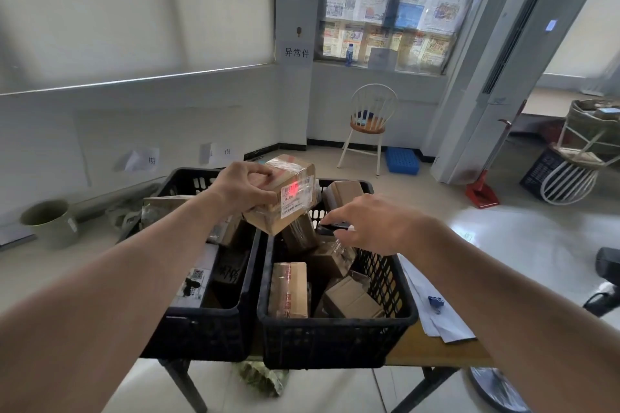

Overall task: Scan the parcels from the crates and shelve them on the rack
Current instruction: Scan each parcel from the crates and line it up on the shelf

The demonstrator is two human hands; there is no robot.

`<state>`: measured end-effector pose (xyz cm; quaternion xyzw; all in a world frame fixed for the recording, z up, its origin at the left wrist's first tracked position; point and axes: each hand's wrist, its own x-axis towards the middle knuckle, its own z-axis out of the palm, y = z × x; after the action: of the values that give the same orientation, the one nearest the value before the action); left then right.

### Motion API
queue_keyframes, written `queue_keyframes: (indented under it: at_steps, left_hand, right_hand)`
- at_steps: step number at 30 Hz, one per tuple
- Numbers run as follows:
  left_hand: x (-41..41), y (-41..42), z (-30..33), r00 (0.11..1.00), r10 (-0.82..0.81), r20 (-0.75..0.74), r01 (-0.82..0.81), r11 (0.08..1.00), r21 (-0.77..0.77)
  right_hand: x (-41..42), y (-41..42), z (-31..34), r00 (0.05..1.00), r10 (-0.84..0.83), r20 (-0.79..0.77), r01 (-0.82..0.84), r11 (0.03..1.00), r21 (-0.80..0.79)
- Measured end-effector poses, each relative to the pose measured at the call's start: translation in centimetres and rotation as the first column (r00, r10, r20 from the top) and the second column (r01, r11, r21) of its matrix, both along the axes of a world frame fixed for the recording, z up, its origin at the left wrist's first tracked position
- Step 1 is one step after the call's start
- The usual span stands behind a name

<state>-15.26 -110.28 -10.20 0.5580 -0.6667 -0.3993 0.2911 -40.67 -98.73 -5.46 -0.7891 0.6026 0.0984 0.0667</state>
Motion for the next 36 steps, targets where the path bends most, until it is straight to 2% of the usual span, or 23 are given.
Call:
queue_keyframes:
  at_steps: [6, 11, 15, 21, 26, 28, 31, 34, 36]
  left_hand:
    - [0.8, -0.3, 0.2, 1.000, 0.013, 0.019, -0.013, 1.000, 0.003]
    - [1.6, -0.4, 0.3, 1.000, -0.016, 0.013, 0.016, 0.999, 0.028]
    - [2.1, -0.1, 0.5, 0.999, -0.032, -0.035, 0.033, 0.999, 0.042]
    - [2.5, 1.1, 2.1, 0.934, -0.049, -0.353, 0.113, 0.980, 0.164]
    - [3.2, 2.2, 3.1, 0.905, -0.005, -0.426, 0.086, 0.981, 0.171]
    - [4.0, 2.6, 3.1, 0.908, 0.025, -0.418, 0.048, 0.985, 0.164]
    - [5.0, 3.8, 3.2, 0.929, 0.028, -0.370, 0.016, 0.993, 0.118]
    - [5.1, 5.6, 3.2, 0.907, 0.035, -0.420, 0.011, 0.994, 0.107]
    - [5.0, 7.2, 3.2, 0.880, 0.060, -0.471, -0.010, 0.994, 0.109]
  right_hand:
    - [0.7, -0.4, 0.0, 0.988, -0.003, -0.152, -0.002, 0.999, -0.032]
    - [1.3, -0.8, -0.7, 0.990, -0.017, -0.141, 0.010, 0.999, -0.050]
    - [1.3, -0.8, -1.0, 0.999, -0.047, -0.022, 0.046, 0.997, -0.061]
    - [1.6, -1.6, -1.9, 0.941, -0.124, 0.315, 0.150, 0.987, -0.060]
    - [2.4, -3.9, -4.1, 0.834, -0.148, 0.532, 0.218, 0.973, -0.072]
    - [3.0, -4.8, -4.4, 0.736, -0.172, 0.655, 0.273, 0.960, -0.055]
    - [3.8, -5.2, -3.5, 0.539, -0.209, 0.816, 0.359, 0.933, 0.003]
    - [4.3, -5.9, -3.1, 0.455, -0.152, 0.878, 0.308, 0.951, 0.005]
    - [5.0, -6.3, -2.8, 0.432, -0.071, 0.899, 0.241, 0.970, -0.040]
